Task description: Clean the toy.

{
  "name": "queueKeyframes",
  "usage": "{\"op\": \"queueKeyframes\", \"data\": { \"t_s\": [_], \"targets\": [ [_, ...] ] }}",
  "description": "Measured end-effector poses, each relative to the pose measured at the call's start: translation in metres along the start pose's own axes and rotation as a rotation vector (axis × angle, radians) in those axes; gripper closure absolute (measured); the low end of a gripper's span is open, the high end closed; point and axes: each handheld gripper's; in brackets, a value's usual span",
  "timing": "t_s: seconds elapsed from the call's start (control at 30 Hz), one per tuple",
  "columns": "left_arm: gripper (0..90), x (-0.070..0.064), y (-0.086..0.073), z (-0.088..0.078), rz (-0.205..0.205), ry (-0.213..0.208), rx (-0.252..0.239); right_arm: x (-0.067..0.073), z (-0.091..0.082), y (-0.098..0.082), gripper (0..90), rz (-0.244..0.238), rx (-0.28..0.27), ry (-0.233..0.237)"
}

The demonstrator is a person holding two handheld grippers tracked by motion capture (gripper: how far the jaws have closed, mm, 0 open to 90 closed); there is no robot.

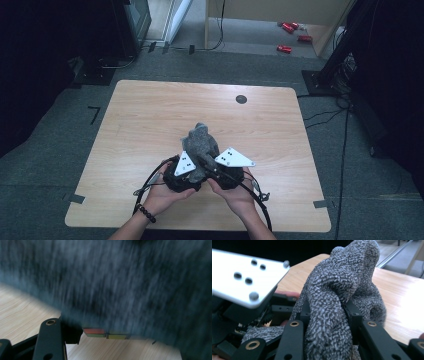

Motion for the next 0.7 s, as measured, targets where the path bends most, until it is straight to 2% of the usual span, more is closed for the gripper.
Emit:
{"op": "queueKeyframes", "data": {
  "t_s": [0.1,0.13,0.27,0.3,0.37,0.5,0.53,0.6,0.63,0.67,0.7],
  "targets": [
    [34.7,-0.002,-0.001,0.002,0.015,-0.001,0.005,0.001,0.003,-0.004,67.6,-0.009,0.011,0.005],
    [34.7,-0.003,-0.004,0.001,0.030,0.012,0.010,0.002,0.005,-0.009,67.6,-0.026,0.021,0.002],
    [34.7,-0.003,-0.010,0.001,0.022,0.003,0.009,0.002,0.007,-0.013,67.6,-0.059,0.030,-0.012],
    [34.8,-0.004,-0.010,0.001,0.023,0.002,0.007,0.001,0.007,-0.014,67.5,-0.081,0.041,-0.037],
    [34.8,-0.004,-0.011,0.000,0.029,0.001,0.004,-0.001,0.007,-0.014,67.4,-0.081,0.043,-0.043],
    [34.8,-0.003,-0.011,-0.005,0.036,0.002,-0.003,-0.013,0.004,-0.014,67.4,-0.056,0.037,-0.072],
    [34.8,-0.001,-0.011,-0.008,0.028,-0.004,-0.016,-0.021,0.003,-0.015,67.5,-0.050,0.054,-0.114],
    [34.8,0.001,-0.011,-0.010,0.020,-0.004,-0.025,-0.025,0.003,-0.016,67.5,-0.044,0.060,-0.127],
    [34.8,0.005,-0.011,-0.012,0.011,-0.001,-0.029,-0.035,0.002,-0.020,67.5,-0.001,0.068,-0.147],
    [34.8,0.005,-0.011,-0.012,0.011,-0.001,-0.029,-0.035,0.002,-0.020,67.5,-0.001,0.068,-0.147],
    [34.8,0.008,-0.012,-0.013,0.009,0.005,-0.023,-0.039,-0.002,-0.019,67.5,0.028,0.054,-0.151]
  ]
}}
Point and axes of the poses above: each handheld gripper's, and its own axes: z roughly forward along the jaws, y roughly out of its top, x roughly to its left, and after that the axes turned 2 degrees about -x, right-handed
